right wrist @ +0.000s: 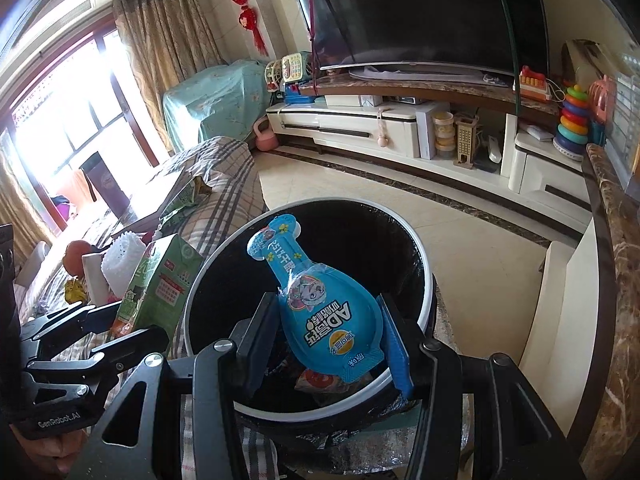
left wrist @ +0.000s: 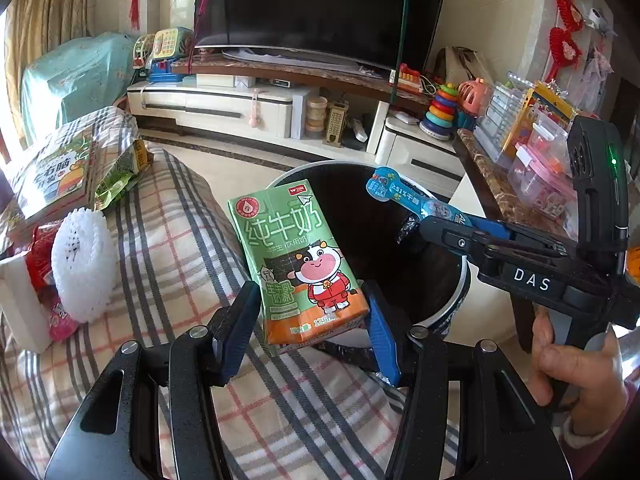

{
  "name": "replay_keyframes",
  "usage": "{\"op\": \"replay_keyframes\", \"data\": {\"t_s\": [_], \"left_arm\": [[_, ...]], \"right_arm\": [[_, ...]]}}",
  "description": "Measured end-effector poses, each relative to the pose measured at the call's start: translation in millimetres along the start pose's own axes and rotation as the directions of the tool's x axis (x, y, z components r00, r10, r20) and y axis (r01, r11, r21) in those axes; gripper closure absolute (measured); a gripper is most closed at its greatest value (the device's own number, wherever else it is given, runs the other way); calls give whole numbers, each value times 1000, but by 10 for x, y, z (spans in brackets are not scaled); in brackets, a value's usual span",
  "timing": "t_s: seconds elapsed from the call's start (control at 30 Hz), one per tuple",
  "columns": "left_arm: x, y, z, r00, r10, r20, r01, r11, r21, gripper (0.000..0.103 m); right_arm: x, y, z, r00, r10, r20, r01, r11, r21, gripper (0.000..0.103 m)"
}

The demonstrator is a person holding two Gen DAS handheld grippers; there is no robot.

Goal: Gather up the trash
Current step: 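Carry the green carton and blue bottle over the black bin with both tools, then open the left tool to drop the carton while right tool drops the bottle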

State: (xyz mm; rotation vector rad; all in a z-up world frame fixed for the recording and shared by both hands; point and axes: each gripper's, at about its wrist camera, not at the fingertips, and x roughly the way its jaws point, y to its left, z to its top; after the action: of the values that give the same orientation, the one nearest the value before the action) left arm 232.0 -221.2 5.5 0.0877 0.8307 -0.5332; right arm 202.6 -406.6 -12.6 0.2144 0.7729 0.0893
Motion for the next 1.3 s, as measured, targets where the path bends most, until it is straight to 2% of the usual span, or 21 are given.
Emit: {"op": "replay_keyframes", "data": {"t_s": [0.83, 0.9, 0.93, 0.97, 1.0, 1.13, 1.23, 1.3], "left_arm": [[196, -93, 162, 1000, -3, -31, 4, 999, 32, 51], [193, -96, 163, 1000, 0, -30, 1, 999, 34, 49], [190, -95, 160, 1000, 0, -29, 1, 999, 33, 45], [181, -89, 153, 1000, 1, -26, 0, 1000, 30, 38], [162, -82, 143, 1000, 4, -19, -3, 1000, 26, 36], [64, -42, 71, 1000, 5, -2, -5, 1000, 8, 34], [-20, 20, -41, 1000, 10, 7, -10, 1000, -20, 30], [-73, 80, -132, 1000, 14, 7, -13, 999, -45, 29]], "right_arm": [[116, -74, 127, 1000, -17, -18, 17, 1000, 0, 52], [119, -71, 130, 1000, -13, -20, 13, 1000, 2, 51], [118, -77, 130, 1000, -7, -19, 7, 1000, 4, 51], [120, -85, 133, 1000, -1, -21, 1, 1000, 8, 48], [118, -89, 130, 1000, 3, -23, -2, 1000, 12, 46], [71, -91, 106, 1000, 9, -11, -8, 1000, 25, 42], [32, -51, 66, 1000, 21, -6, -21, 999, 27, 35], [2, 3, 27, 1000, 30, -3, -30, 999, 25, 24]]}}
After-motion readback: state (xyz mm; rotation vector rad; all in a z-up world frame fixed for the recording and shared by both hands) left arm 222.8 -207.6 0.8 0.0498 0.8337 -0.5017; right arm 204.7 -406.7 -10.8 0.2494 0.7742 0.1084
